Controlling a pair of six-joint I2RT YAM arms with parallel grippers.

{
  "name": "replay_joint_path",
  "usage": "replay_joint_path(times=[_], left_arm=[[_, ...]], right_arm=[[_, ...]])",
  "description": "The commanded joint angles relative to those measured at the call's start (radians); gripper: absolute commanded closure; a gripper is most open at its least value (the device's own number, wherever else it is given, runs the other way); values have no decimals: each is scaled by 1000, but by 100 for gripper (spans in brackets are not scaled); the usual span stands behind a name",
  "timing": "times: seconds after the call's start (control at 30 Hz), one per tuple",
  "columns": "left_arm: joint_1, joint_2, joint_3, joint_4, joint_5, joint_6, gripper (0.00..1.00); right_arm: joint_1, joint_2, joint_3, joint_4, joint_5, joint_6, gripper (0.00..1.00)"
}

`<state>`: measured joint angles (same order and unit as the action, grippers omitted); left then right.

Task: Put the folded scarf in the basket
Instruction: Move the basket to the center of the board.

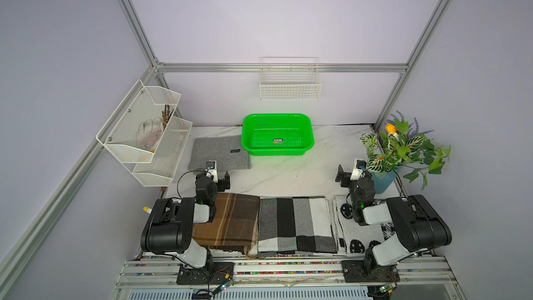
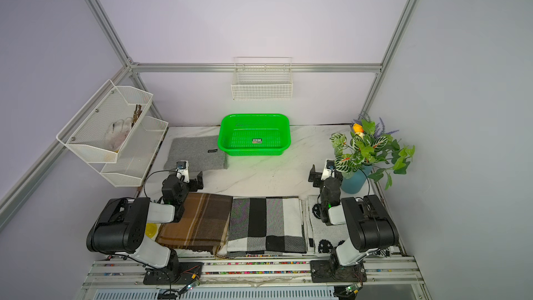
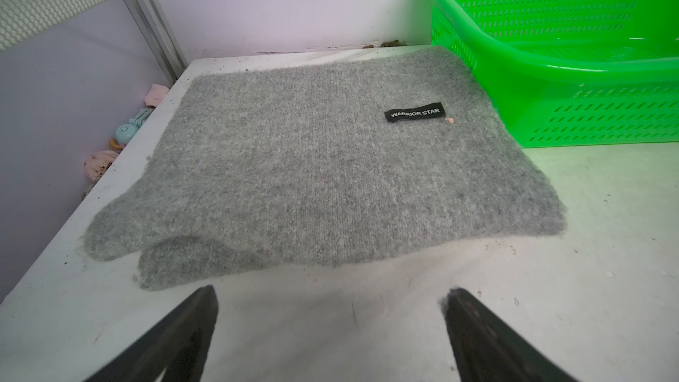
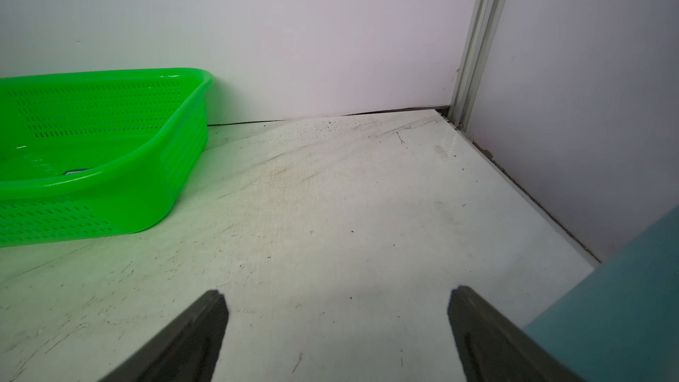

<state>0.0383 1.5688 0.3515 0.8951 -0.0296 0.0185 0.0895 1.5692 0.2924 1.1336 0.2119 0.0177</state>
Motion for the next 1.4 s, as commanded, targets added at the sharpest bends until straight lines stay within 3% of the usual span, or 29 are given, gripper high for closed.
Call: replay_joint_path(times=[0.0, 0.3, 0.37, 0.47, 0.57, 0.63, 0.73, 0.8, 0.97, 1.23, 1.37], left_arm=[[5, -11, 34, 12, 5, -13, 0], [3, -26, 18, 33, 20, 1, 0], [-1, -58, 11, 20, 11, 6, 0], [-42, -136, 85, -178, -53, 35, 0], [-147, -205, 218, -399, -158, 87, 0], [-179, -227, 305, -505, -117, 37, 0], [-184, -200, 453, -657, -118, -123, 2], [-185, -166, 535, -706, -46, -171, 3], [-173, 3, 665, -637, 49, -313, 7], [-151, 309, 960, -719, 149, -370, 12], [-149, 411, 1081, -773, 110, -336, 16]], right_arm=[[-2, 5, 9, 20, 9, 6, 0], [-1, 0, 4, 36, -11, -8, 0], [22, -80, 5, -21, -16, -43, 0], [45, -208, 68, -251, -109, -109, 0], [111, -292, 172, -448, -133, -92, 0], [166, -307, 259, -555, -156, -68, 0], [195, -234, 411, -716, -198, -17, 4], [216, -170, 481, -756, -215, -1, 7], [265, 13, 615, -743, -220, 62, 9], [262, 228, 841, -773, -136, 137, 12], [261, 330, 972, -839, -103, 124, 14]])
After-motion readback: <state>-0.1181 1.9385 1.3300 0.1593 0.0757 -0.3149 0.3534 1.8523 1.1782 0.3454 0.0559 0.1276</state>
